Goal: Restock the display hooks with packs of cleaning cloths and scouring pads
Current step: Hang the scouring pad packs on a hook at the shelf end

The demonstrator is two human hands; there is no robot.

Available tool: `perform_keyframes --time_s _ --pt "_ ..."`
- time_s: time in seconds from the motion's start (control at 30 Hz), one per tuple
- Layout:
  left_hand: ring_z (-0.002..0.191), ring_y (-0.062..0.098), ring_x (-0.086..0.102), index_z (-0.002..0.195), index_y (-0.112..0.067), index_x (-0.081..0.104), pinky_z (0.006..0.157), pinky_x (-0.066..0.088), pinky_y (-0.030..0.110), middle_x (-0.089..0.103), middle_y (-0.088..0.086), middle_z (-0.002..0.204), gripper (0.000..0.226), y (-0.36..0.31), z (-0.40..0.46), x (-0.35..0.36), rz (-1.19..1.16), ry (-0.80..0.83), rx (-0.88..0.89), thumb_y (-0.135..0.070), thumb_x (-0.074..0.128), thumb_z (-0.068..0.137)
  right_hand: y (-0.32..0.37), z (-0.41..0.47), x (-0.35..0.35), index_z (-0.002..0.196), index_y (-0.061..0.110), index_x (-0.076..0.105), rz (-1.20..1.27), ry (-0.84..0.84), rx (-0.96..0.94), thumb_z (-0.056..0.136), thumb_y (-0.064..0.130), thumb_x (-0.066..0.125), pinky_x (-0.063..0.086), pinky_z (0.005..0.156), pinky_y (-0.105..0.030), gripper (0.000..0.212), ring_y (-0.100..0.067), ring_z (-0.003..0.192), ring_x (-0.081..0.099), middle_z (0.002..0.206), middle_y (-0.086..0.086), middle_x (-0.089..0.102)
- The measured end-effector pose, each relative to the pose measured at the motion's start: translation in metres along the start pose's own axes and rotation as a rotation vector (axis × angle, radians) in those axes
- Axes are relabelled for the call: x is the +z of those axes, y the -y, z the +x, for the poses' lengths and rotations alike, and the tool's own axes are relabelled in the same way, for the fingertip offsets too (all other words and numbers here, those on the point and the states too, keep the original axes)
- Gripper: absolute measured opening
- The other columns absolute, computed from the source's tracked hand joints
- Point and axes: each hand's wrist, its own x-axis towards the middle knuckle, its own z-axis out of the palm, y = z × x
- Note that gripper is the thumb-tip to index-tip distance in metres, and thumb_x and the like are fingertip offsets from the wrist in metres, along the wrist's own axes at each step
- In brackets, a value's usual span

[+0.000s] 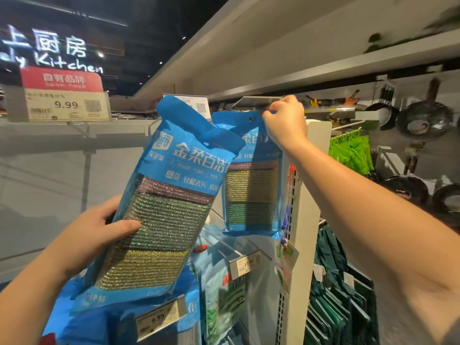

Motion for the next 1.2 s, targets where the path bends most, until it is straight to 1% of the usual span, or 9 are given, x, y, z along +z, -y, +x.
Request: perform_keyframes --time_s 0.2,0.3,0.43,0.53,0.67,0.83,1.0,1.1,1.2 --pt "0.072 0.012 0.074 0.086 -0.043 0.075 0.072 0.053 0.039 0.078 -0.005 0.085 0.077 0.003 0.002 -0.007 -0.008 0.02 0.004 -0.087 0.078 0.023 0.001 0.0 -0.002 0.113 0.02 0.072 -0.067 0.036 0.011 0.094 0.033 0.054 0.042 0.101 -0.041 0.029 -0.025 0.125 0.04 0.131 0.0 0.05" --pt "0.066 0.004 0.069 0.083 -0.045 0.075 0.067 0.05 0.033 0.075 -0.01 0.077 0.075 0.002 0.002 -0.006 0.0 0.027 0.029 -0.09 0.075 0.023 0.004 -0.001 0.002 0.114 0.022 0.07 -0.078 0.024 0.053 0.094 0.035 0.055 0.041 0.101 -0.04 0.029 -0.024 0.124 0.041 0.133 0.003 0.048" --pt "0.074 0.014 0.074 0.087 -0.041 0.076 0.076 0.052 0.043 0.078 0.0 0.086 0.07 0.003 0.0 -0.007 -0.02 0.033 0.012 -0.078 0.083 0.027 0.007 0.0 0.002 0.116 0.023 0.068 -0.088 0.017 0.082 0.093 0.036 0.055 0.039 0.095 -0.036 0.029 -0.024 0.121 0.044 0.133 0.002 0.049" --pt "0.073 0.014 0.074 0.084 -0.042 0.076 0.071 0.05 0.039 0.078 -0.002 0.084 0.072 0.003 -0.001 -0.007 -0.008 0.039 0.016 -0.083 0.08 0.024 0.01 -0.001 0.001 0.119 0.022 0.065 -0.093 0.003 0.12 0.093 0.035 0.057 0.039 0.089 -0.032 0.031 -0.025 0.119 0.046 0.132 -0.001 0.05" --pt "0.073 0.015 0.074 0.084 -0.044 0.075 0.071 0.049 0.039 0.078 -0.002 0.085 0.075 0.002 -0.002 -0.007 -0.016 0.046 0.004 -0.087 0.078 0.022 0.018 -0.004 -0.006 0.124 0.012 0.062 -0.144 0.015 0.138 0.097 0.027 0.056 0.042 0.104 -0.043 0.031 -0.029 0.123 0.045 0.134 -0.007 0.049" --pt "0.069 0.009 0.073 0.08 -0.045 0.075 0.069 0.05 0.037 0.077 -0.006 0.079 0.075 0.002 -0.002 -0.005 -0.001 0.045 0.01 -0.089 0.075 0.018 0.025 -0.001 -0.009 0.13 0.011 0.058 -0.196 0.049 0.202 0.098 0.034 0.055 0.041 0.105 -0.043 0.039 -0.03 0.123 0.047 0.133 -0.009 0.052" --pt "0.067 0.013 0.073 0.08 -0.037 0.077 0.056 0.054 0.019 0.077 0.0 0.08 0.078 0.002 0.0 -0.001 -0.031 0.062 0.013 -0.084 0.081 0.016 0.027 0.009 -0.008 0.126 0.016 0.061 -0.195 0.113 0.284 0.096 0.038 0.059 0.042 0.103 -0.042 0.037 -0.028 0.12 0.05 0.129 -0.009 0.057" --pt "0.075 0.02 0.075 0.089 -0.034 0.077 0.065 0.056 0.031 0.078 0.004 0.089 0.082 0.001 0.001 0.002 -0.039 0.089 0.005 -0.081 0.083 0.022 0.03 0.012 -0.008 0.13 0.015 0.059 -0.246 0.197 0.306 0.092 0.049 0.063 0.037 0.106 -0.041 0.051 -0.028 0.126 0.048 0.132 -0.008 0.057" --pt "0.083 0.026 0.075 0.092 -0.034 0.077 0.071 0.055 0.036 0.078 0.006 0.094 0.074 0.0 0.001 0.006 -0.042 0.111 0.009 -0.071 0.086 0.029 0.031 0.007 -0.005 0.132 0.012 0.058 -0.381 0.215 0.226 0.094 0.045 0.061 0.031 0.107 -0.042 0.05 -0.029 0.132 0.043 0.136 -0.009 0.055"
